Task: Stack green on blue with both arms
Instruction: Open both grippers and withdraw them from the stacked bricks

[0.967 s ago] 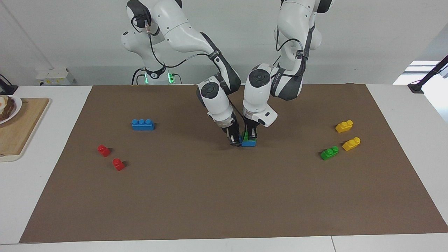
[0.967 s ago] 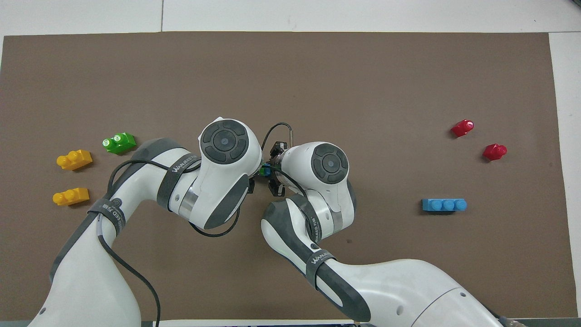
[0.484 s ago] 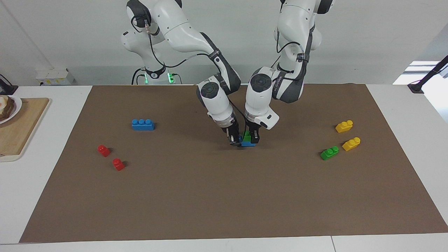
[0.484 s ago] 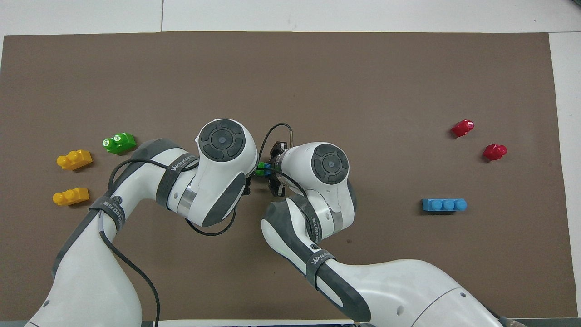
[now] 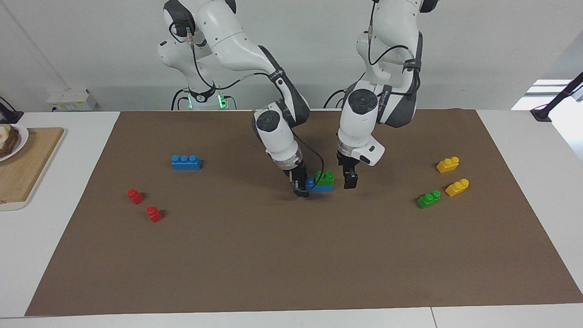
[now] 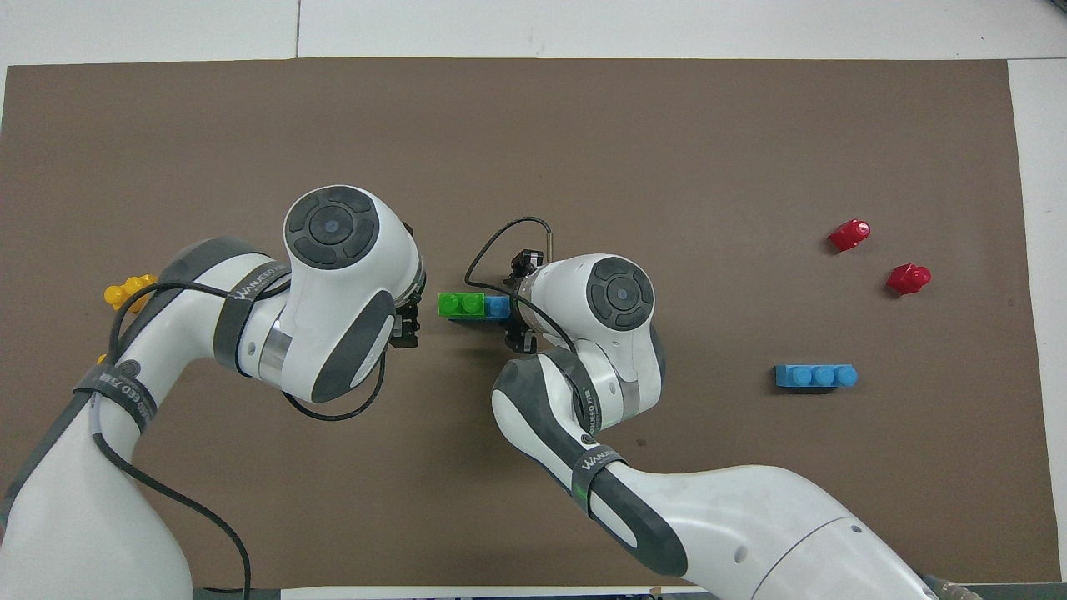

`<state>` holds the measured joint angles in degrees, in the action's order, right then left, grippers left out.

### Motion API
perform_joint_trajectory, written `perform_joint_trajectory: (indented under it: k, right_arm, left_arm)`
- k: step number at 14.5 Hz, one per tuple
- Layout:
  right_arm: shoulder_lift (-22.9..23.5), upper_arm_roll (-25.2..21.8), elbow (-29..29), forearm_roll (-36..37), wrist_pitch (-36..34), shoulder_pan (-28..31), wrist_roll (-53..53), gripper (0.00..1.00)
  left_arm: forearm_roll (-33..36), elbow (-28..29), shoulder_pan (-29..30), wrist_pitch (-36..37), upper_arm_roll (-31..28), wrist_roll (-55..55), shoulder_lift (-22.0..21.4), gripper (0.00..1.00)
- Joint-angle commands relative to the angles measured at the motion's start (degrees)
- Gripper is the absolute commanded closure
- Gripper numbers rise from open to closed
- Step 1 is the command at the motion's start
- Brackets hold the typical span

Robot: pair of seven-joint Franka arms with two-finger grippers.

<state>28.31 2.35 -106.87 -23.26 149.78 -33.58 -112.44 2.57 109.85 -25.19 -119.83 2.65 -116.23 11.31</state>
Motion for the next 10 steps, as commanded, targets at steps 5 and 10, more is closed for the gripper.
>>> perform_joint_trajectory:
  k: [5, 10]
  right_arm:
    - [-3.17, 0.55, 2.18, 1.21, -6.24, 6.58, 0.73, 0.06]
    - [-7.30, 0.47, 8.60, 1.47, -18.28, 12.91, 7.38, 0.04]
  left_arm:
    - [0.07, 1.25, 8.39, 9.08, 0.16, 22.42, -8.57, 0.00]
    - [0.07, 1.42, 17.09, 10.05, 0.16, 38.05, -12.87, 0.00]
